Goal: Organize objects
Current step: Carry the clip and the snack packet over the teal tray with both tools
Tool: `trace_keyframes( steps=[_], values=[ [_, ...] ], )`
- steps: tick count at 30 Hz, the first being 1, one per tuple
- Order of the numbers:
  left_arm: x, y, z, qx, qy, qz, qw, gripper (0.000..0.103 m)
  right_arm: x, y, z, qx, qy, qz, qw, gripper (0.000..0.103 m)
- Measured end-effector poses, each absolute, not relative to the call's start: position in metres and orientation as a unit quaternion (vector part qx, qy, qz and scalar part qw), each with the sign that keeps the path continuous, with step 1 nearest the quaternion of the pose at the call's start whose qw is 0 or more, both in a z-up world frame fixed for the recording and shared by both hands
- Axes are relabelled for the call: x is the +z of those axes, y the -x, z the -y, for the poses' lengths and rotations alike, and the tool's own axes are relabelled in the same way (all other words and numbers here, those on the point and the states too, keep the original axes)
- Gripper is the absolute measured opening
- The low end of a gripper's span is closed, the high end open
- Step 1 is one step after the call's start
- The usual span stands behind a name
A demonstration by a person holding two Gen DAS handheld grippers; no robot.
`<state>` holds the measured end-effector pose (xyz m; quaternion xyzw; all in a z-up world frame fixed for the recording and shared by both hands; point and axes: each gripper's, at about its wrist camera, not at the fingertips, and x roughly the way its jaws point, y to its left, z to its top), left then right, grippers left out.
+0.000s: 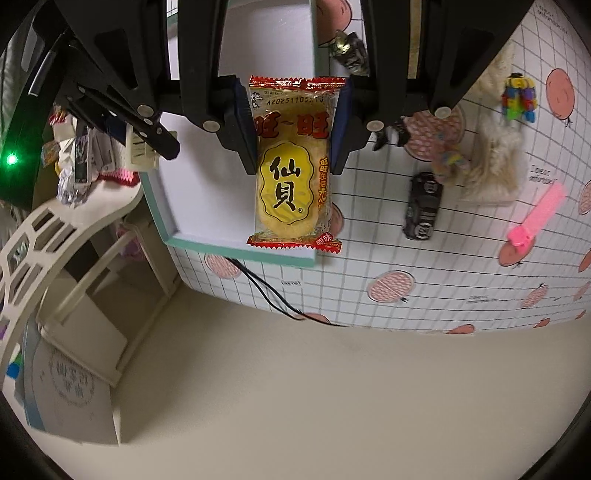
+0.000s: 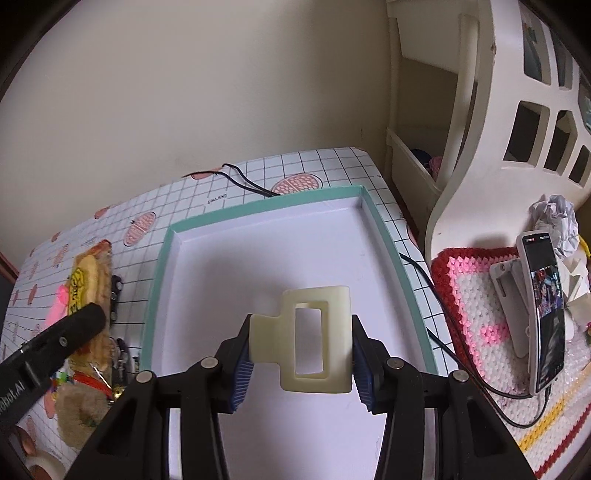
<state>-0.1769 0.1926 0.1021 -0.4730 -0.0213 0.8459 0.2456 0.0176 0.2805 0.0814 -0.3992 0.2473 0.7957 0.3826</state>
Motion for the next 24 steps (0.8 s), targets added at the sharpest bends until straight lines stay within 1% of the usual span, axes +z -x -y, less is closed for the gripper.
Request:
trace_keyframes(
  steps=[9,24],
  values=[
    [0.075,0.178,-0.212,0.823,0.505,0.018,0.260,0.040,0.056,-0.031,-0.292,0.784,0.412,-0.258,0.387,0.049],
    [0.051,0.175,-0.225,0.807,0.526,-0.003,0.268,0.040,0.045,-0.027,-0.292,0.778,0.420,-0.259,0.388,0.049]
  ],
)
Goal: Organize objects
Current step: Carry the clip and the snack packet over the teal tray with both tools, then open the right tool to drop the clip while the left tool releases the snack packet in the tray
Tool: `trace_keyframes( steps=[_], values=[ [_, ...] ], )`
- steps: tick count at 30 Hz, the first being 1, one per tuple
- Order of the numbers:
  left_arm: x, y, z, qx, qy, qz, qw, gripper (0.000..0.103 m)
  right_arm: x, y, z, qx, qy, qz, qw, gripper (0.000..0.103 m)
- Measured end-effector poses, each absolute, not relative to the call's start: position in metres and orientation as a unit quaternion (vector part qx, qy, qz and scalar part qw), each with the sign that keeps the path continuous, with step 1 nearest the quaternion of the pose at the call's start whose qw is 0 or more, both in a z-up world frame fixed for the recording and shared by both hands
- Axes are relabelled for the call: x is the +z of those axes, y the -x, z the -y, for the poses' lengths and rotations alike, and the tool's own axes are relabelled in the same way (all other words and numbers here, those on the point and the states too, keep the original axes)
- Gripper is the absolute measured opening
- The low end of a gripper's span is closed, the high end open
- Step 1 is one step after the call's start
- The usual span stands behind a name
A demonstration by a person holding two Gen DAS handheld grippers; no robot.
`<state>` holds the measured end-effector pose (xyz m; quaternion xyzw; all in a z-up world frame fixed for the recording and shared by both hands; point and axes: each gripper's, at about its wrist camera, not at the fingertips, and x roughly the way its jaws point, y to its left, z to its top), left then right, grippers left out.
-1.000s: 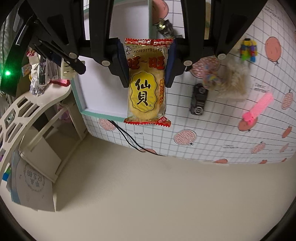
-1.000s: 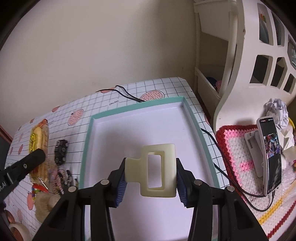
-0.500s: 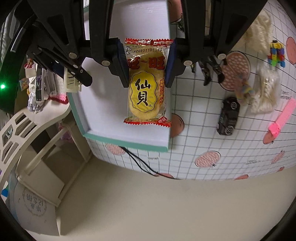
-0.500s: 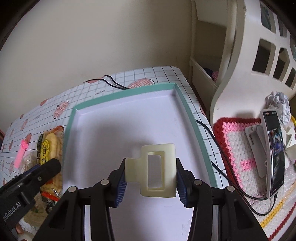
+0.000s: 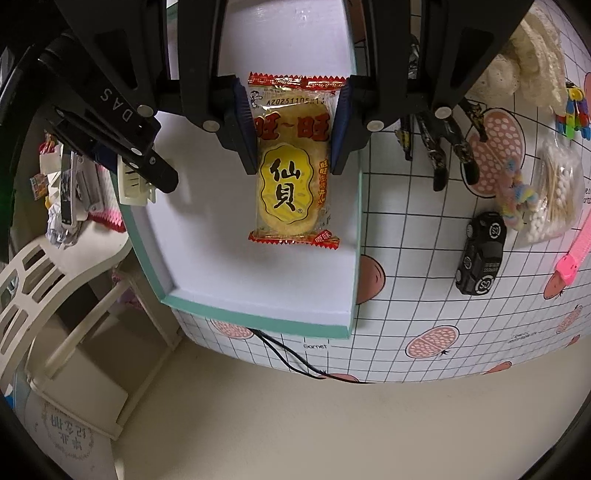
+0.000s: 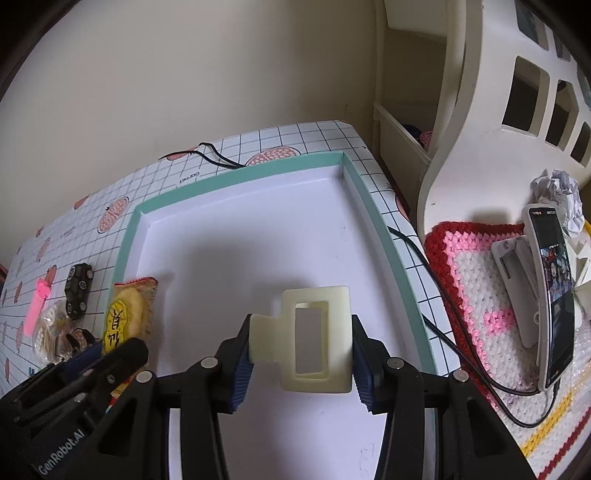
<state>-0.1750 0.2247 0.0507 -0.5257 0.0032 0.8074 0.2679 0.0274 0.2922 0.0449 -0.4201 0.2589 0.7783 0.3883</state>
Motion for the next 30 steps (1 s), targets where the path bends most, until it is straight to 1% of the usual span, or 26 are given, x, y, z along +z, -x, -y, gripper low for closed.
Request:
trace_keyframes(
  steps=[14,18,22,30],
  values=[
    [0.042,0.176,-0.232,0.797,0.540,-0.009,0.272,0.040,0.043,-0.023,-0.289,0.775,0.431,-0.253,0.386,0.049],
    [0.043,0.175,-0.232,0.795,0.540,-0.011,0.277,0.041,0.043,-0.022,-0.288,0.774,0.432,-0.254,0.386,0.049],
    [0.043,0.173,-0.233,0.794,0.539,-0.014,0.280,0.042,0.045,-0.023,-0.288,0.775,0.431,-0.255,0.385,0.053],
    [0.054,0.172,-0.232,0.798,0.529,-0.010,0.288,0.042,0.057,-0.025,-0.290,0.782,0.420,-0.254,0.384,0.053]
  ],
)
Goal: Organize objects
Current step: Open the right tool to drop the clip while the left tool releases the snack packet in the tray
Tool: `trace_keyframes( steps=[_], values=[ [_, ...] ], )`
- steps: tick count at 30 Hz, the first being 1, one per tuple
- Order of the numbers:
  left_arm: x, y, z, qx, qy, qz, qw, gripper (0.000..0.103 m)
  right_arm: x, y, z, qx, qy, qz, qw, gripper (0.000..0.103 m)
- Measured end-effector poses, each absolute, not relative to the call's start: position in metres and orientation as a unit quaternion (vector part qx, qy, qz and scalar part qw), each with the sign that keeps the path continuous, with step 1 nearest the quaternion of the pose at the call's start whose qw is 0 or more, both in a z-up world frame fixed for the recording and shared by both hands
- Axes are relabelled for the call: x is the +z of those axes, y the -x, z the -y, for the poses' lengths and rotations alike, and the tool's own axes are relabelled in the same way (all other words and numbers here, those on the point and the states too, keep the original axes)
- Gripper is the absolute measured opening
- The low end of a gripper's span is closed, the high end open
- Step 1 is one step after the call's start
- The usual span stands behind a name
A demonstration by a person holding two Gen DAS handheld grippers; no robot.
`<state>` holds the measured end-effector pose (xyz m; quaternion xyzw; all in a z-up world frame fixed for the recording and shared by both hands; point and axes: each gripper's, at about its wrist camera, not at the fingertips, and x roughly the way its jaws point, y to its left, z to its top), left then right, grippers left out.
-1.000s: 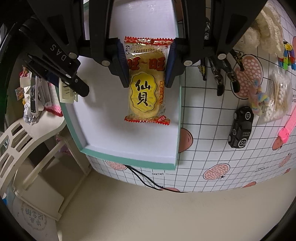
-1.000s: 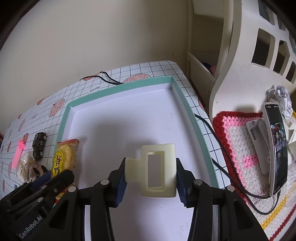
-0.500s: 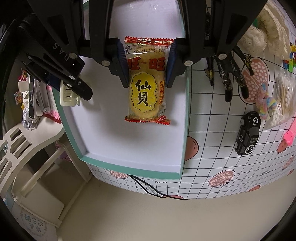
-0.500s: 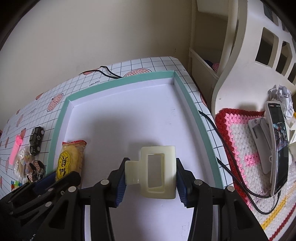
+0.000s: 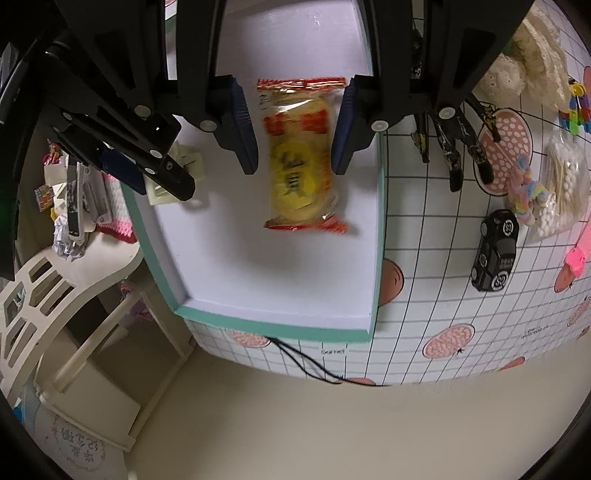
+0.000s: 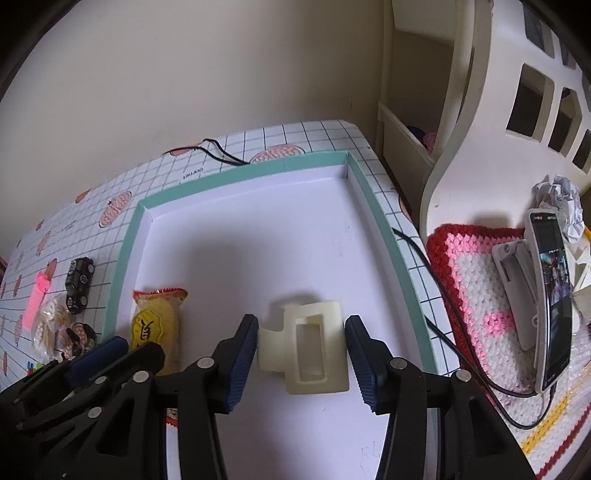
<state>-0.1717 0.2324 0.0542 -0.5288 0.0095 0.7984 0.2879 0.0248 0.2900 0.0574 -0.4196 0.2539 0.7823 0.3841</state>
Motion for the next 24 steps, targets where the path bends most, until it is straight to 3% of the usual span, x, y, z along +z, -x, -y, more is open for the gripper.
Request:
trace_keyframes(
  steps=[5,8,12,15,18,20,22,24],
  values=[
    [0.065,0.171,-0.229,0.806,0.522,-0.012,0.280,0.043,0.068,-0.025,-0.289,0.787,0.415,-0.249,0.381,0.053],
    [0.071,0.170,-0.225,0.813,0.517,-0.021,0.268,0.053,0.073,-0.024,-0.288,0.790,0.413,-0.247,0.380,0.053],
    [0.077,0.172,-0.221,0.821,0.510,-0.026,0.256,0.058,0.076,-0.023,-0.288,0.790,0.413,-0.247,0.380,0.053],
    [0.078,0.174,-0.216,0.823,0.510,-0.024,0.248,0.064,0.077,-0.023,-0.288,0.791,0.413,-0.247,0.377,0.061],
    [0.078,0.177,-0.214,0.824,0.512,-0.026,0.239,0.065,0.075,-0.022,-0.287,0.792,0.415,-0.247,0.374,0.066],
    [0.076,0.178,-0.212,0.825,0.515,-0.026,0.233,0.066,0.075,-0.022,-0.286,0.793,0.414,-0.246,0.373,0.075],
    [0.075,0.180,-0.209,0.826,0.516,-0.026,0.226,0.077,0.074,-0.022,-0.286,0.794,0.414,-0.246,0.371,0.078],
    [0.074,0.181,-0.206,0.827,0.517,-0.025,0.220,0.078,0.073,-0.022,-0.286,0.794,0.415,-0.247,0.370,0.082]
  ],
)
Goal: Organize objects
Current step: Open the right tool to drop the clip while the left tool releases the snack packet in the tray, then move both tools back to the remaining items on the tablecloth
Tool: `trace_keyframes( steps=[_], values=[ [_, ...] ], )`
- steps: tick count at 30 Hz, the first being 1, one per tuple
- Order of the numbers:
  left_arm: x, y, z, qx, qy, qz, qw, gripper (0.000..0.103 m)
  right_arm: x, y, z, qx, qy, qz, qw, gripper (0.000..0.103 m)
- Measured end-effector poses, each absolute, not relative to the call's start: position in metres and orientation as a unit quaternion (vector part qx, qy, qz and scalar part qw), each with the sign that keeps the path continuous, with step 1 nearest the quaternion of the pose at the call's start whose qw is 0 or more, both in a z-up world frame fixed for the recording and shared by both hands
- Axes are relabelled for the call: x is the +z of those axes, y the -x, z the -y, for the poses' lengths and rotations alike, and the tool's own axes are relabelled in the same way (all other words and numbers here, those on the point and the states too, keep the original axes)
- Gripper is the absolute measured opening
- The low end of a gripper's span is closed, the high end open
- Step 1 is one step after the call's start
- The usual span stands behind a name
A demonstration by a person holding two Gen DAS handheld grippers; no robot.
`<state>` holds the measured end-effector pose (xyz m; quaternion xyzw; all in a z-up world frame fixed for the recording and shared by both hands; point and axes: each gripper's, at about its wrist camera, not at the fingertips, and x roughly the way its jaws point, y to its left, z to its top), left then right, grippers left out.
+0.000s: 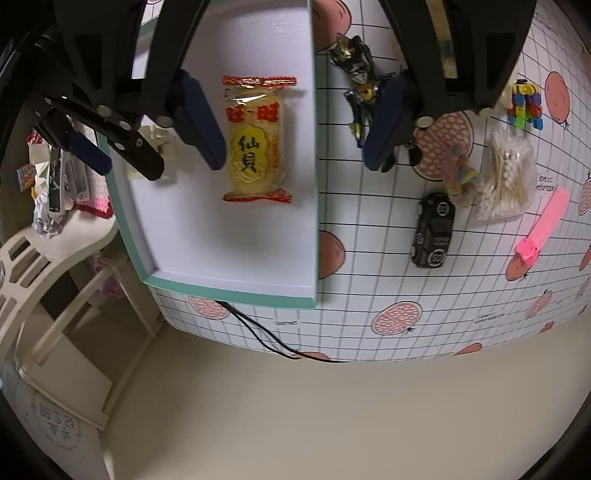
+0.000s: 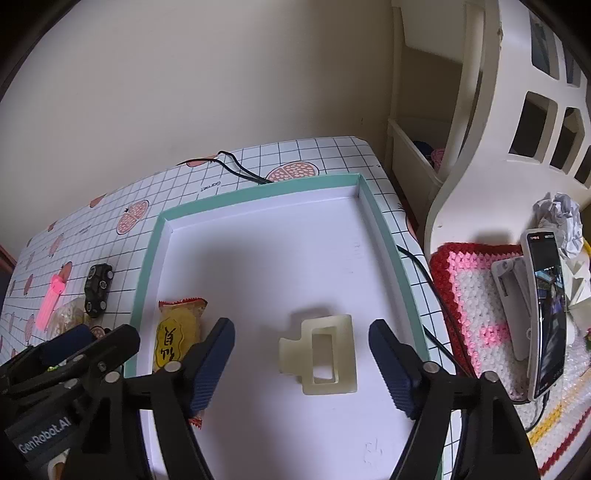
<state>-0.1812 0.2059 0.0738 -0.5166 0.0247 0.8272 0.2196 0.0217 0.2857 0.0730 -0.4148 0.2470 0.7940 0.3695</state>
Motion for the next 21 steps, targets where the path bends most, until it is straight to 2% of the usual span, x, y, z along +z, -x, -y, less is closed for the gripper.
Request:
trace_keyframes(
  steps=[6,9,11,15,21],
  values=[
    [0.071,0.184,-0.199,0.829,0.520,-0.024,0.205,0.080,0.071,-0.021,-0.285,0.794,0.415,-0.248,0.368,0.093],
    [0.071,0.186,-0.195,0.832,0.519,-0.023,0.197,0.092,0.071,-0.022,-0.285,0.793,0.415,-0.251,0.369,0.096],
    [0.071,0.187,-0.192,0.834,0.516,-0.021,0.194,0.092,0.070,-0.022,-0.286,0.793,0.415,-0.253,0.367,0.101],
    [0.072,0.189,-0.188,0.838,0.514,-0.020,0.184,0.098,0.070,-0.022,-0.287,0.793,0.416,-0.253,0.366,0.102],
    [0.070,0.192,-0.183,0.839,0.515,-0.012,0.174,0.099,0.070,-0.022,-0.288,0.794,0.416,-0.252,0.365,0.103]
  ],
)
